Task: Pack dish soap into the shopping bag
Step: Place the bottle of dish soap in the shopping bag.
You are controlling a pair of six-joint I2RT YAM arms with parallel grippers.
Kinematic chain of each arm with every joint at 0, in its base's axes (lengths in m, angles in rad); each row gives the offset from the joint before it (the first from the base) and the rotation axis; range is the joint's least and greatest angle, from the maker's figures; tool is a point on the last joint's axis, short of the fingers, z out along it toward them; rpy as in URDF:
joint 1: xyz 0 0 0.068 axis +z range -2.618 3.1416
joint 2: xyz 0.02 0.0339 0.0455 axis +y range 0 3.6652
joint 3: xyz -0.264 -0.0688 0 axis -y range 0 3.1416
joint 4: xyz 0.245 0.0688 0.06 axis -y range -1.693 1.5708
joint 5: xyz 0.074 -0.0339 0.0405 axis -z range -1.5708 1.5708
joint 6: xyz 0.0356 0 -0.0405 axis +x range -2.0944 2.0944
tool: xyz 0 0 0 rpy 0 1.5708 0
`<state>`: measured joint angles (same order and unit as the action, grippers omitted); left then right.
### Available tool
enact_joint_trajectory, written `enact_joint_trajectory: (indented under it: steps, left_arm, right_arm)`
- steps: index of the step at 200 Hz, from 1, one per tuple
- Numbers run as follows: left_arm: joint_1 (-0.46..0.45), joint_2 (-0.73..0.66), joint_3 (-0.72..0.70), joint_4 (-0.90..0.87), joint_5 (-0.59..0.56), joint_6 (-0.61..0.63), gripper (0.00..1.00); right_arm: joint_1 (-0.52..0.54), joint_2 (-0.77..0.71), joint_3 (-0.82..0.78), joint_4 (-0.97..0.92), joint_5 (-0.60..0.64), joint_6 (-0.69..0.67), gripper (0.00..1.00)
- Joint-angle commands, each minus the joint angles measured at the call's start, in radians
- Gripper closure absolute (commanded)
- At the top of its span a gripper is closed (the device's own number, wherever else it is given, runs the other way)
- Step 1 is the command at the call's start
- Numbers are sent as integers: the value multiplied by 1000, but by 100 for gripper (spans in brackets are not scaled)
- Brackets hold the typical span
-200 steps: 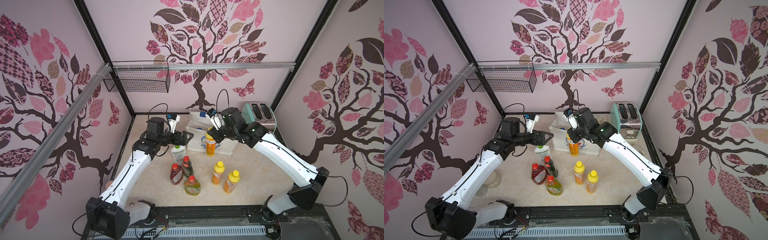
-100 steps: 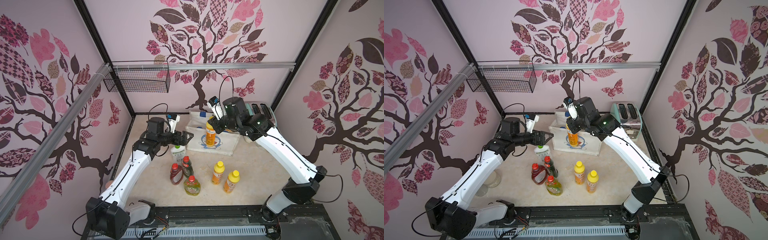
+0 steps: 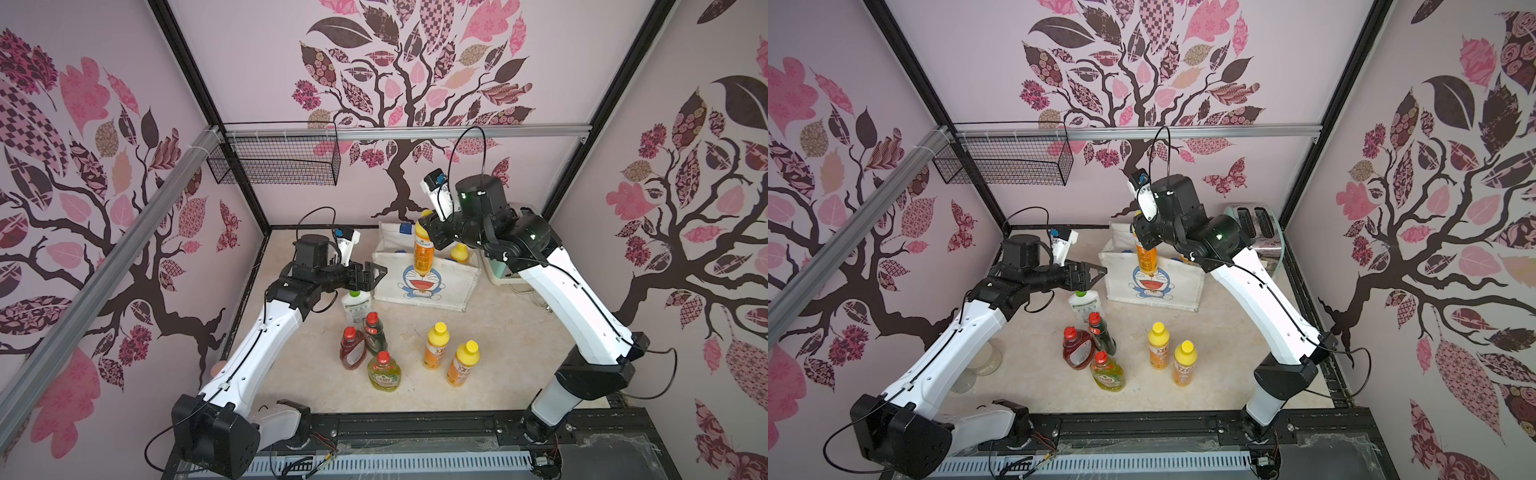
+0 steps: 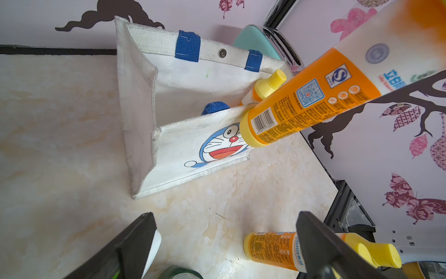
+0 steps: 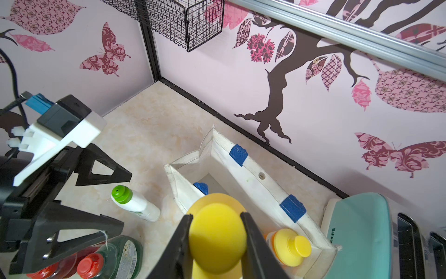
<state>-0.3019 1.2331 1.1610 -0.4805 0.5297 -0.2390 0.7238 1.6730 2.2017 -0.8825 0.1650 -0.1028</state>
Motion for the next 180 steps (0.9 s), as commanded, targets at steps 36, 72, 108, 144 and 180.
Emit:
enact_joint_trajectory:
  steps: [36,72,108,144,180]
  left_arm:
    - [-3,-6,-2,14,11,6,3]
    - [-3,-4,2,8,6,10,3]
    - [-3,-8,3,7,5,10,3]
    - [-3,-12,2,8,7,12,3]
    - [-3,-8,2,8,10,10,3]
  right_arm:
    - [-5,-7,149,81,59,-18,100]
    - [-10,19,230,64,76,-20,100]
    - [-21,28,237,63,105,-23,100]
    - [-48,22,202,55,123,-14,100]
    - [-104,-43,52,121,116,12,100]
